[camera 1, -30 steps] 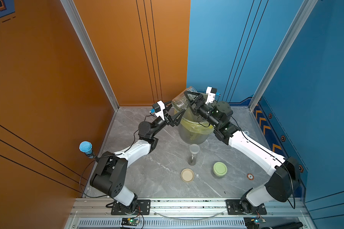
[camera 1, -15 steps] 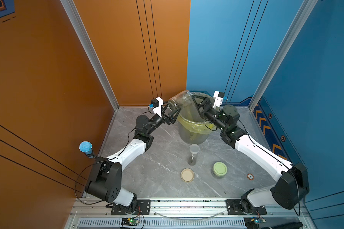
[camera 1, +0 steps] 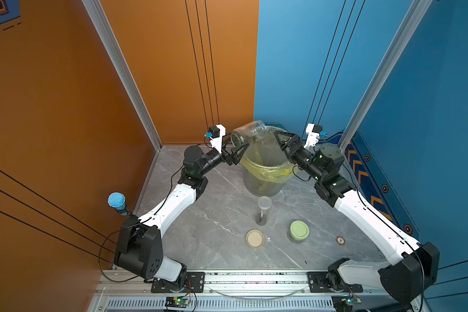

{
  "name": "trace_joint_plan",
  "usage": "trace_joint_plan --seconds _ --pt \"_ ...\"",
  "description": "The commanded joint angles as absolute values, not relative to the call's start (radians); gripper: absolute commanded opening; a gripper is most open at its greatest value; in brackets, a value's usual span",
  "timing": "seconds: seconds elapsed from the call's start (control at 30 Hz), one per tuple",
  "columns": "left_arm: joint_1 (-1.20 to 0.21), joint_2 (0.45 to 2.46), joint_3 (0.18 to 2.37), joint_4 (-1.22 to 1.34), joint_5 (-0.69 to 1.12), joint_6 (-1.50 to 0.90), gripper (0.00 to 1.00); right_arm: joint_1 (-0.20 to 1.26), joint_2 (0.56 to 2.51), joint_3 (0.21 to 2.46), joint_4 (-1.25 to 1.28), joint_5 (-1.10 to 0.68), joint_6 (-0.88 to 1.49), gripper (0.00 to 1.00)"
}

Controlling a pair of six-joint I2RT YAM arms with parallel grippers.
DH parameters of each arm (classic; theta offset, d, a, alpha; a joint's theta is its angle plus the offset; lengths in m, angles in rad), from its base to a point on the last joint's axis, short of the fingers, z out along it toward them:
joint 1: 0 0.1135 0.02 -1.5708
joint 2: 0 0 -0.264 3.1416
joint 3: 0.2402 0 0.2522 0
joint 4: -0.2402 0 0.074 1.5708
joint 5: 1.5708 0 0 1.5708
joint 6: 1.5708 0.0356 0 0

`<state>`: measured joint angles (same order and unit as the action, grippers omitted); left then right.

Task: Empty moldy tea leaves from jars
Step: Pour the moldy tea leaves from the jar into the trash bin.

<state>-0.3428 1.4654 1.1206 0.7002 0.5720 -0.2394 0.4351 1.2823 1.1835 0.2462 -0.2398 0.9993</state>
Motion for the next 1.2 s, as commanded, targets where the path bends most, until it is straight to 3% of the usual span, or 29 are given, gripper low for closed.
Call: trace_joint_plan --seconds 0.0,0.43,1.17 --pt "-0.355 1.407 1.211 0.603 0.622 -0.167 0.44 0.410 1.249 1.206 0.151 -0.242 0.919 1.00" --pt "-0.394 1.426 1.487 0.010 0.652 0.068 0.44 0.308 1.232 1.226 0.062 -0.278 0.862 1.00" --pt "-0.473 1.679 1.945 -0.592 0.530 0.235 0.43 0.295 1.203 1.166 0.110 -0.262 0.847 1.00"
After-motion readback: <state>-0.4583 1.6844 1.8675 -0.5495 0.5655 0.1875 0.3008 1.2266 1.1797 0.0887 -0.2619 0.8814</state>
